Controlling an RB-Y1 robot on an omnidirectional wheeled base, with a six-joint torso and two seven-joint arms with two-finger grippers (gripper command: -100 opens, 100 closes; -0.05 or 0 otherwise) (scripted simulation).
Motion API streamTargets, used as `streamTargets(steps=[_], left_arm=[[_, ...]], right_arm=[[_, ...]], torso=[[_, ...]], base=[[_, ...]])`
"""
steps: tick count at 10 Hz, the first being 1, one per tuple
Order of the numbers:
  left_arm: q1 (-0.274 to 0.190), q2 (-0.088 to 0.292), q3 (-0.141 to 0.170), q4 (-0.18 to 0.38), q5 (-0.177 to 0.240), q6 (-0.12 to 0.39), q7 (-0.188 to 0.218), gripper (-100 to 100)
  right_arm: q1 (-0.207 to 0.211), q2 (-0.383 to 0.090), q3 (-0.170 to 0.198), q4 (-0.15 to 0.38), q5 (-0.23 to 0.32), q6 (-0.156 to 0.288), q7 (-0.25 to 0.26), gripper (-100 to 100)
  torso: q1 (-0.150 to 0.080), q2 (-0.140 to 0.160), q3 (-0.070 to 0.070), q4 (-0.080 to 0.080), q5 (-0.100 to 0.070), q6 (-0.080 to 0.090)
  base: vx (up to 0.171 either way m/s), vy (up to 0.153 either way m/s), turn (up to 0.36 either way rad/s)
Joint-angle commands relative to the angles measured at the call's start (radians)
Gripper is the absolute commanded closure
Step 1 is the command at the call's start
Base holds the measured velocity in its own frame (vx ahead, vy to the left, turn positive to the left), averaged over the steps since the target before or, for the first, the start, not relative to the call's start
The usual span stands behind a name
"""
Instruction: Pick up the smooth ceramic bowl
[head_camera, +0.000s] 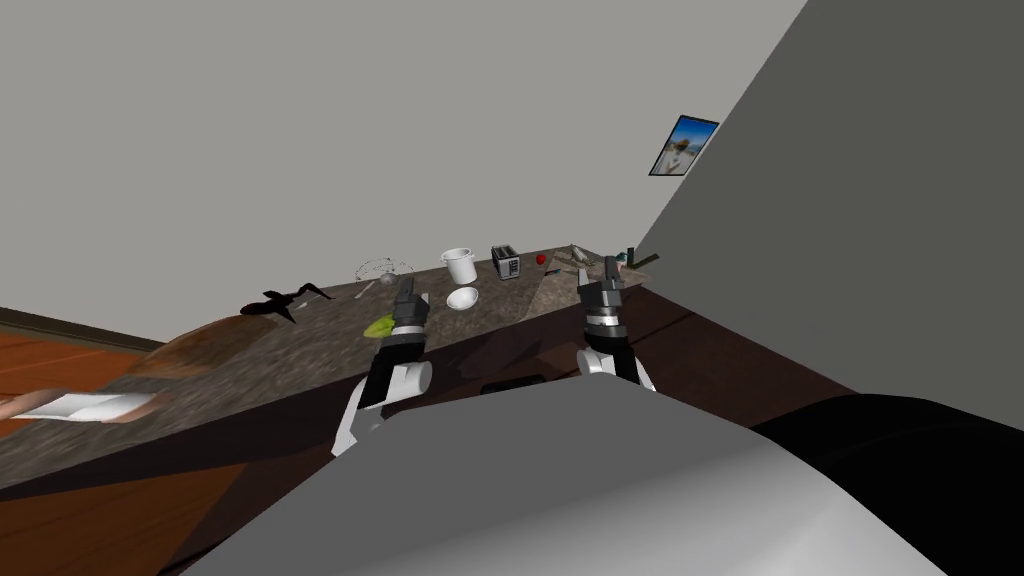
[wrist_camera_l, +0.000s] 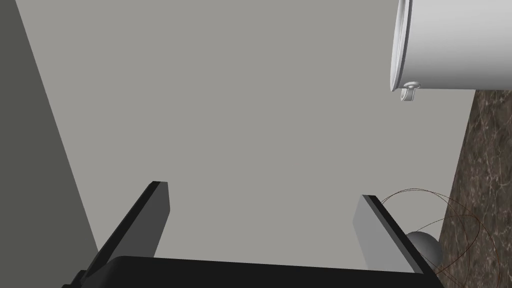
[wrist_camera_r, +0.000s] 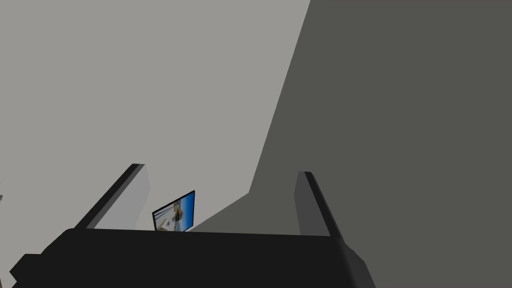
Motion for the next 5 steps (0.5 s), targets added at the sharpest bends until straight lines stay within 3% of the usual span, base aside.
streamTargets(steps=[1,5], left_arm=[[-0.003,0.001,0.001,-0.003,0.000,0.033,0.000,-100],[-0.045,0.019,0.022,0.008,-0.001,0.157,0.012,-100]], right_arm=[[0.000,0.000,0.000,0.000,0.000,0.000,0.000,0],[0.000,0.000,0.000,0.000,0.000,0.000,0.000,0]], torso=[[0.000,0.000,0.000,0.000,0.000,0.000],[0.000,0.000,0.000,0.000,0.000,0.000]], base=[[-0.014,-0.008,0.018],[-0.030,-0.020,-0.105]])
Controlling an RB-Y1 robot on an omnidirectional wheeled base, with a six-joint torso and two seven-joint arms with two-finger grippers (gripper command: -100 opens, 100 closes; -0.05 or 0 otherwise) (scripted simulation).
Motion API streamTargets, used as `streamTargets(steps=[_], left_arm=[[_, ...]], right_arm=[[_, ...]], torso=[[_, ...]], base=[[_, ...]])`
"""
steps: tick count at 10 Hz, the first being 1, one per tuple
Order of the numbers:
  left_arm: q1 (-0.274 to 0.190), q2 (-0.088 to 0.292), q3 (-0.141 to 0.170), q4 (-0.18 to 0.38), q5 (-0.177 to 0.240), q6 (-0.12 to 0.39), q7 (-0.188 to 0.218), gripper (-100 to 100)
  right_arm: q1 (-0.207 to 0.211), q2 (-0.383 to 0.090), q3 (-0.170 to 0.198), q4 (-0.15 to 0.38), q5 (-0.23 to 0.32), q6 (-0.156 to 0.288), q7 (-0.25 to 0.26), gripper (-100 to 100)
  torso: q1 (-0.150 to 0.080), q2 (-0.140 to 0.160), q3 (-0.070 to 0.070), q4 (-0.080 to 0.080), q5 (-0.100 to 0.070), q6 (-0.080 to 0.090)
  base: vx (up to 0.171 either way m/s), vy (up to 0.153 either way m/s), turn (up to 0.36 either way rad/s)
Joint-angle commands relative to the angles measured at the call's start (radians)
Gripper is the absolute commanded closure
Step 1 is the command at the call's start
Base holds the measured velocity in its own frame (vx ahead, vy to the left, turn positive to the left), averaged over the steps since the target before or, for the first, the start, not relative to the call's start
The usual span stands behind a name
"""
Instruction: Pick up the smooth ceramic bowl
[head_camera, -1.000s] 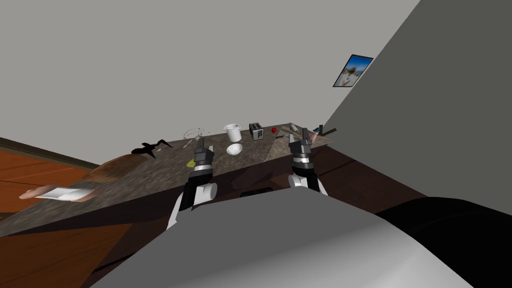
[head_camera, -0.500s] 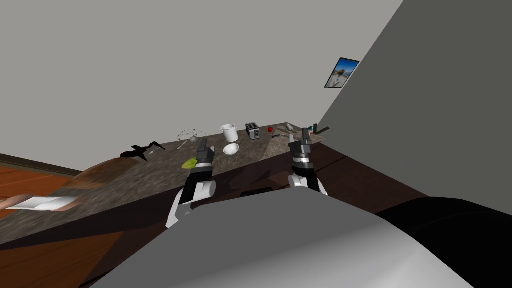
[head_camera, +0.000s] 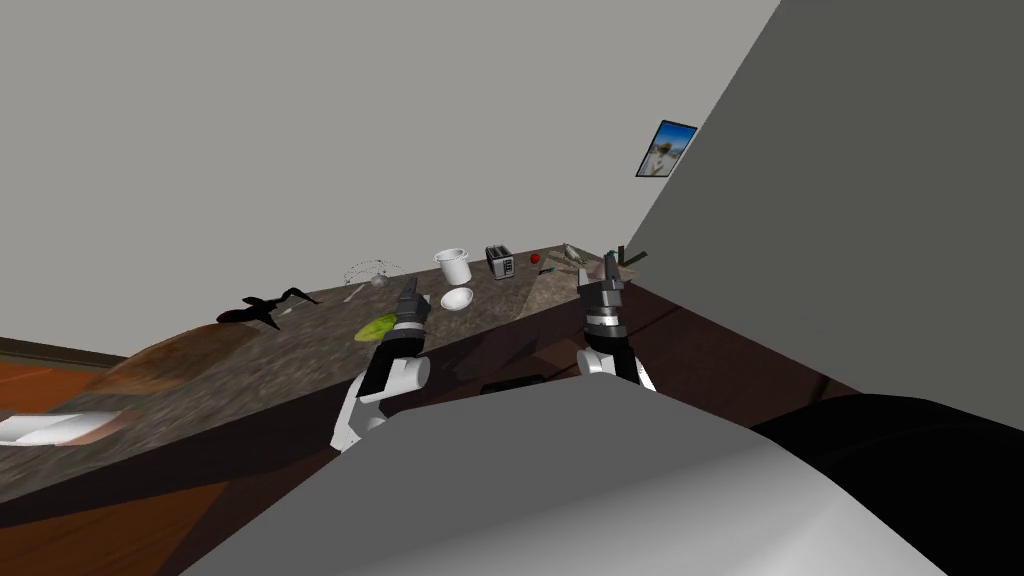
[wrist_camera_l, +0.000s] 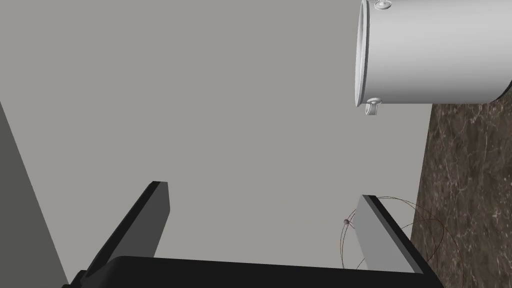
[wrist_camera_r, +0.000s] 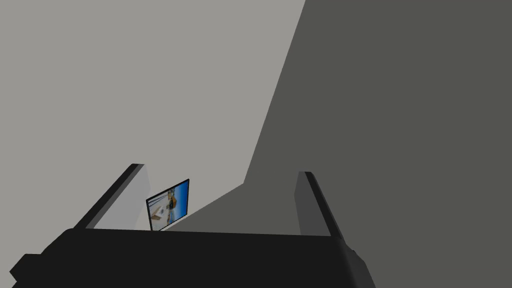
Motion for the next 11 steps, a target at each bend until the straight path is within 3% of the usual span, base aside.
streamTargets(steps=[1,4,6,7,11], left_arm=[[-0.001,0.000,0.001,0.002,-0.001,0.030,0.001,-100],[-0.047,0.016,0.023,0.016,-0.001,0.125,0.011,-100],[-0.047,0.016,0.023,0.016,-0.001,0.174,0.011,-100],[-0.071,0.024,0.034,0.025,-0.002,0.203,0.016,-100],[-0.096,0.031,0.045,0.034,-0.002,0.317,0.020,-100]], right_arm=[[0.000,0.000,0.000,0.000,0.000,0.000,0.000,0],[0.000,0.000,0.000,0.000,0.000,0.000,0.000,0],[0.000,0.000,0.000,0.000,0.000,0.000,0.000,0],[0.000,0.000,0.000,0.000,0.000,0.000,0.000,0],[0.000,0.000,0.000,0.000,0.000,0.000,0.000,0]], torso=[[0.000,0.000,0.000,0.000,0.000,0.000],[0.000,0.000,0.000,0.000,0.000,0.000],[0.000,0.000,0.000,0.000,0.000,0.000],[0.001,-0.001,-0.001,0.000,0.000,0.000],[0.001,-0.001,0.000,0.000,0.000,0.000]], base=[[-0.017,-0.011,0.005],[-0.033,-0.019,-0.127],[-0.020,-0.015,-0.031],[-0.022,-0.019,-0.147],[-0.022,-0.011,-0.077]])
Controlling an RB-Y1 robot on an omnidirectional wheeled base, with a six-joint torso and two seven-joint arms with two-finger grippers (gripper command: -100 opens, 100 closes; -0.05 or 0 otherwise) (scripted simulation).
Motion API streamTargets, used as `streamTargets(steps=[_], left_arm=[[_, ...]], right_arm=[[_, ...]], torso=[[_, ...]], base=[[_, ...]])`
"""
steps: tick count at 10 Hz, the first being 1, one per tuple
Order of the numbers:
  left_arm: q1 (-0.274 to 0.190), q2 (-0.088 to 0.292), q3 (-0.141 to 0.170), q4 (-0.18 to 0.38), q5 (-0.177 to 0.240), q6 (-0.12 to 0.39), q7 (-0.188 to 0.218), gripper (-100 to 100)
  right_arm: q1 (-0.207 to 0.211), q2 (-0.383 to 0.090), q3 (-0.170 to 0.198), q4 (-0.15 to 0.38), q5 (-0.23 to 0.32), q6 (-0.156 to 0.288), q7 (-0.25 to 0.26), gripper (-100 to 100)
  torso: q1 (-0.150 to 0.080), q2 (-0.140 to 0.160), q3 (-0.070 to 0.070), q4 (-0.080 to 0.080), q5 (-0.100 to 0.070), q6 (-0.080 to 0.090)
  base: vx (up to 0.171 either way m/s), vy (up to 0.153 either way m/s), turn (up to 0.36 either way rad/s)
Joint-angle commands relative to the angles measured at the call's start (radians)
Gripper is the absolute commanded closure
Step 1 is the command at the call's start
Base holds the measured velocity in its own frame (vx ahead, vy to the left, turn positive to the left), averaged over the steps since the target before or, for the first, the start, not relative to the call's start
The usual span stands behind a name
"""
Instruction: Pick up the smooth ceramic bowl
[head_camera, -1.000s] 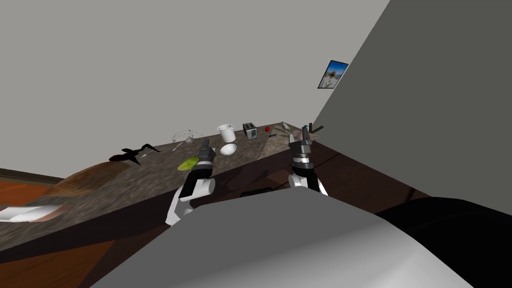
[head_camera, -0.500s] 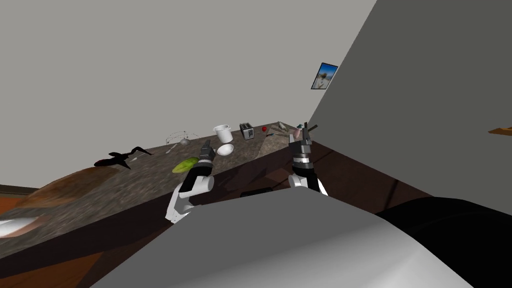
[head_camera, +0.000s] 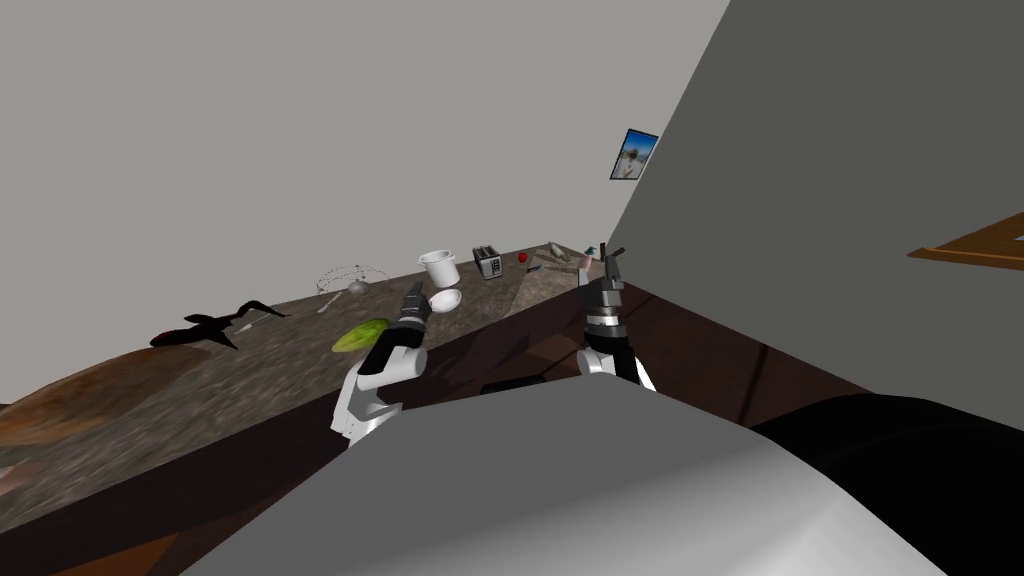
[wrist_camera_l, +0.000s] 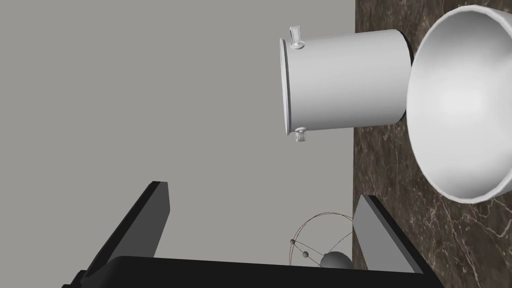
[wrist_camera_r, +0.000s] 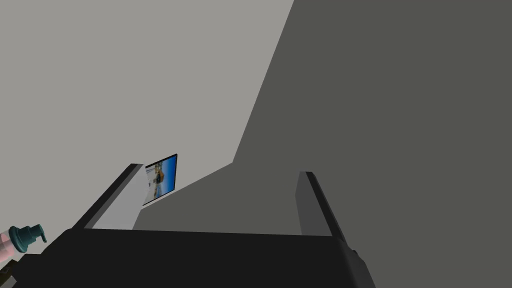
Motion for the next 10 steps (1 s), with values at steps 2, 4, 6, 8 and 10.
streamTargets(steps=[2,4,6,8,10], left_arm=[[-0.028,0.009,0.014,0.015,0.000,0.079,0.005,-100],[-0.053,0.015,0.025,0.026,0.000,0.134,0.008,-100],[-0.053,0.015,0.025,0.026,0.000,0.179,0.008,-100],[-0.080,0.021,0.037,0.037,-0.001,0.238,0.011,-100],[-0.106,0.026,0.048,0.049,-0.002,0.290,0.012,-100]], right_arm=[[0.000,0.000,0.000,0.000,0.000,0.000,0.000,0],[0.000,0.000,0.000,0.000,0.000,0.000,0.000,0],[0.000,0.000,0.000,0.000,0.000,0.000,0.000,0],[0.000,0.000,0.000,0.000,0.000,0.000,0.000,0],[0.000,0.000,0.000,0.000,0.000,0.000,0.000,0]], torso=[[0.000,0.000,0.000,0.000,0.000,0.000],[0.000,-0.001,0.000,0.000,0.000,0.000],[0.000,0.000,0.000,0.000,0.000,0.000],[0.000,0.000,0.000,0.000,0.000,0.000],[0.001,-0.001,0.000,0.000,0.000,0.000]], base=[[-0.027,-0.012,-0.114],[-0.016,-0.006,-0.058],[-0.016,-0.001,-0.051],[-0.017,-0.003,-0.111],[-0.012,0.000,-0.079]])
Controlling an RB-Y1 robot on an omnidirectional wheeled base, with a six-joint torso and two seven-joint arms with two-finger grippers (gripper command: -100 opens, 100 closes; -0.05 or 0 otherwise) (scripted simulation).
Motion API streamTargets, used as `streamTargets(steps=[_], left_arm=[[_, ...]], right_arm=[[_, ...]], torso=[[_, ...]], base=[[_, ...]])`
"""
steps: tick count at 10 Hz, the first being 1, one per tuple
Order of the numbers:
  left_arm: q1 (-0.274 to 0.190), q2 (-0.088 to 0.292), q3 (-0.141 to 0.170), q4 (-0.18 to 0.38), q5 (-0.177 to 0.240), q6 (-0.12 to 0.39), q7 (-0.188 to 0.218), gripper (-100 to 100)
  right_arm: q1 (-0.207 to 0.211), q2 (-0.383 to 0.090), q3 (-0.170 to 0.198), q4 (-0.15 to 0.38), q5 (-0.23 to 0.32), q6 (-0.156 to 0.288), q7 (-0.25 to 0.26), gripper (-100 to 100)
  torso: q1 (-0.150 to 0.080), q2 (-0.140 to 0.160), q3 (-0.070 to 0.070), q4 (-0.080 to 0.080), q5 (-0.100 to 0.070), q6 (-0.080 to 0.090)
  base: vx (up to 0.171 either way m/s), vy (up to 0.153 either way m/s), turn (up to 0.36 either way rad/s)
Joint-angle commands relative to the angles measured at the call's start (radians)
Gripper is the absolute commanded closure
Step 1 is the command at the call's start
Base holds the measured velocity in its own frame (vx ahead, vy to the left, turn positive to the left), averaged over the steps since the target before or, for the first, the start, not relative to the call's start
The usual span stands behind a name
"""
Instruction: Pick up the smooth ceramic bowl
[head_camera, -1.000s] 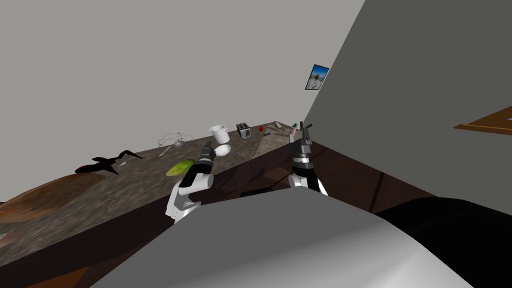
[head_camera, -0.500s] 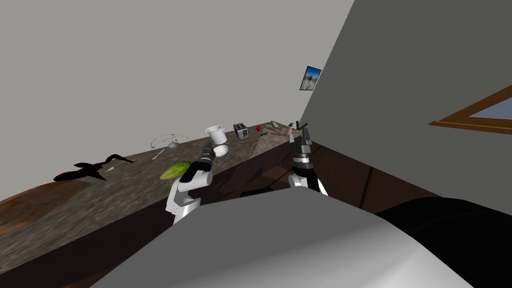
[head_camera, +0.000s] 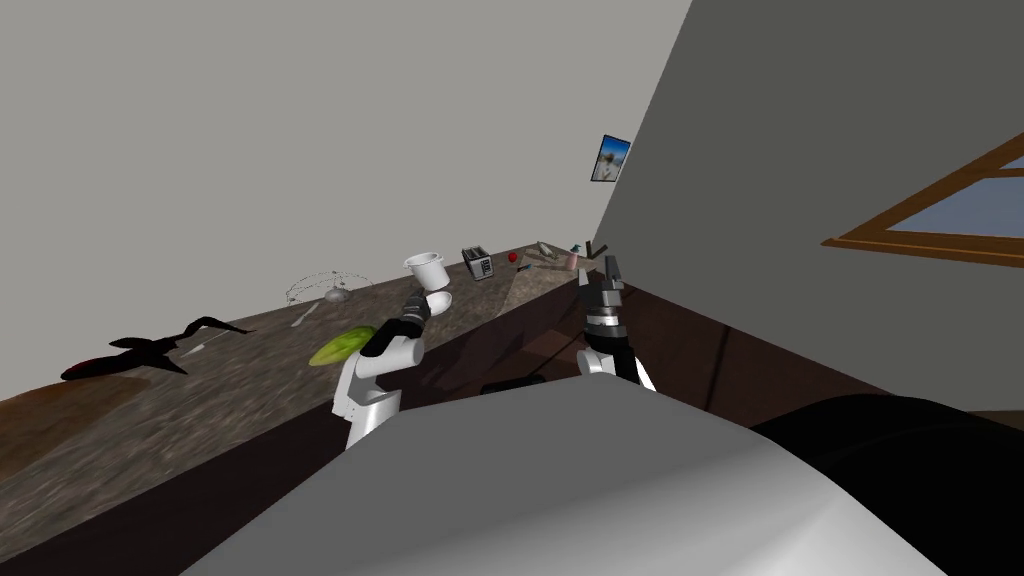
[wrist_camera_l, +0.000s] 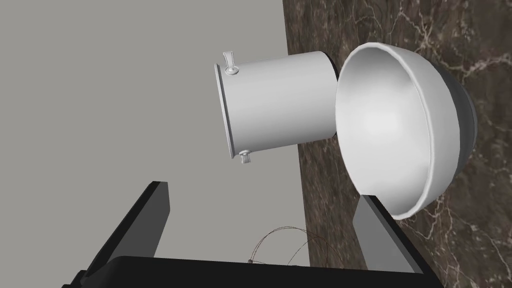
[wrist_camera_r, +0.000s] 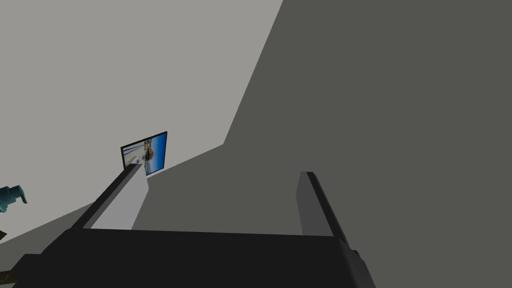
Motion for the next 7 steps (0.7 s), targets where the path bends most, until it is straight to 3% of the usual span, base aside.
streamTargets(steps=[1,7], left_arm=[[-0.014,0.002,0.005,0.006,-0.001,0.050,0.001,-100],[-0.066,0.011,0.027,0.032,-0.004,0.205,0.003,-100]], right_arm=[[0.000,0.000,0.000,0.000,0.000,0.000,0.000,0],[0.000,0.000,0.000,0.000,0.000,0.000,0.000,0]], torso=[[0.000,0.000,0.000,0.000,0.000,0.000],[0.001,0.000,0.000,0.000,0.000,0.000]], base=[[-0.019,0.005,-0.080],[-0.012,0.006,-0.071]])
